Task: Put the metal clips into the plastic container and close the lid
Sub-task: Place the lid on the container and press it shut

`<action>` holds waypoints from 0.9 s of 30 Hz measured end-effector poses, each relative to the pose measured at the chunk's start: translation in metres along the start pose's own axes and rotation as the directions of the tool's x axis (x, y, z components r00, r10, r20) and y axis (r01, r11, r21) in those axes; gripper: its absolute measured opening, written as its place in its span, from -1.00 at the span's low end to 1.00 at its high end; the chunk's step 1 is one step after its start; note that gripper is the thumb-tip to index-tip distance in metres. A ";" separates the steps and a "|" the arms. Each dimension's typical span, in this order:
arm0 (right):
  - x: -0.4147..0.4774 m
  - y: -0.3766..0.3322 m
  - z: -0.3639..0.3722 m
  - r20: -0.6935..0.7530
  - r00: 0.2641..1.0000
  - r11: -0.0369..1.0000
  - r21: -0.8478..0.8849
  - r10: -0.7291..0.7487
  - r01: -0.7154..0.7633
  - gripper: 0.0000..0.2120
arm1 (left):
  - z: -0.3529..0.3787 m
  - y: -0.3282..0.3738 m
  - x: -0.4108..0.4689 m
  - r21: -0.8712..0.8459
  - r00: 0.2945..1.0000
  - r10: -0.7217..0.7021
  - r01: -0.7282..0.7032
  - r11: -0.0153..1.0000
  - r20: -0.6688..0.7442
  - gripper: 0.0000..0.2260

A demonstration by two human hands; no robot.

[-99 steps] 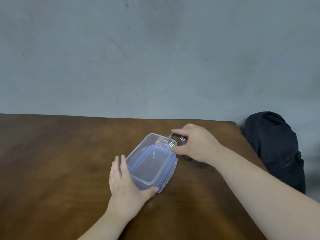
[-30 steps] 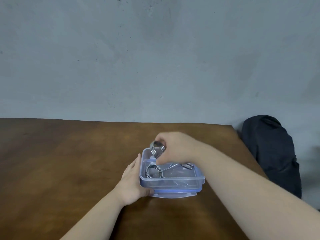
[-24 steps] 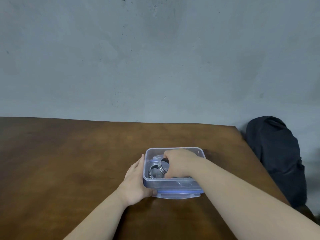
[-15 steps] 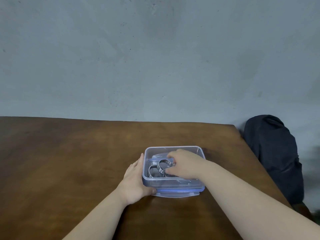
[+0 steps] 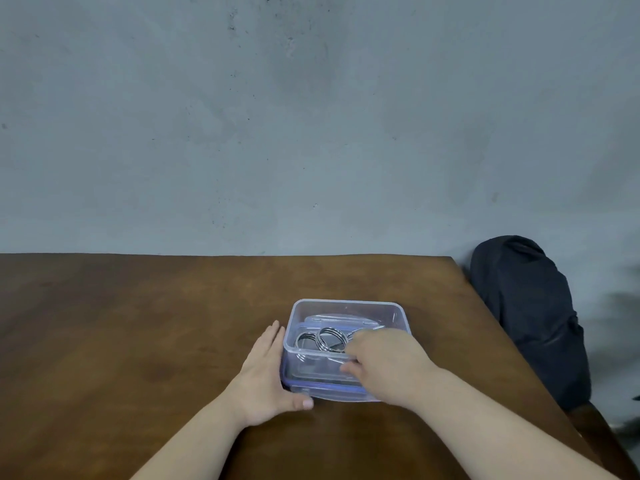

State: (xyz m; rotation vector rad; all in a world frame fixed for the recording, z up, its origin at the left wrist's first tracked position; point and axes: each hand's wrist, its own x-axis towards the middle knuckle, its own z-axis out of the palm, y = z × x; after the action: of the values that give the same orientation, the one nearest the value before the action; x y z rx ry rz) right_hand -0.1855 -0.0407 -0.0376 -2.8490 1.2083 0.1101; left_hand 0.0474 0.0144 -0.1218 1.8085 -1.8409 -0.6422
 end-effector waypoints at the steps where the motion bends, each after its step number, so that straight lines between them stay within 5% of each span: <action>1: -0.001 0.004 -0.003 -0.013 1.000 1.000 0.005 0.003 -0.003 -0.68 | 0.001 0.001 0.000 0.090 1.000 -0.004 0.003 0.996 0.004 0.24; 4: -0.005 0.015 -0.015 -0.071 0.997 1.000 0.023 0.023 -0.022 -0.68 | 0.009 0.000 0.002 0.298 0.994 0.107 -0.099 0.949 -0.011 -0.09; 7: -0.003 0.028 -0.025 -0.116 0.992 0.999 0.026 0.043 -0.040 -0.66 | 0.015 -0.001 -0.001 0.451 0.916 0.401 -0.351 0.821 -0.016 -0.60; 9: 0.001 0.037 -0.029 -0.120 0.991 0.998 0.024 0.057 -0.054 -0.61 | 0.015 -0.003 -0.004 0.497 0.837 0.546 -0.463 0.734 -0.026 -0.70; 12: 0.008 0.047 -0.028 -0.106 0.992 0.998 0.020 0.067 -0.065 -0.57 | -0.004 0.014 -0.015 0.394 0.747 0.648 -0.557 0.731 -0.148 -0.73; 16: 0.009 0.048 -0.022 -0.059 0.997 0.998 0.053 0.045 -0.042 -0.54 | -0.047 0.043 -0.032 0.283 0.682 0.671 -0.609 0.741 -0.291 -0.70; 19: 0.008 0.049 -0.005 0.010 0.999 0.995 0.096 0.030 -0.031 -0.70 | -0.066 0.059 -0.035 0.149 0.685 0.620 -0.616 0.774 -0.383 -0.67; 23: 0.006 0.052 0.010 0.032 0.998 0.969 0.239 0.052 -0.058 -0.67 | -0.074 0.075 -0.027 -0.076 0.738 0.449 -0.556 0.828 -0.504 -0.68; 27: -0.010 0.063 -0.005 0.000 0.999 0.907 0.419 0.054 -0.049 -0.68 | -0.082 0.093 -0.008 -0.348 0.888 0.251 -0.392 0.851 -0.387 -0.74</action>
State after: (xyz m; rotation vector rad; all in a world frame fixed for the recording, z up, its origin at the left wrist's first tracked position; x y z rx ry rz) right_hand -0.2376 -0.0779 -0.0326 -2.4478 1.1448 -0.1486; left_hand 0.0266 0.0240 0.0006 1.1991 -1.5819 -0.5174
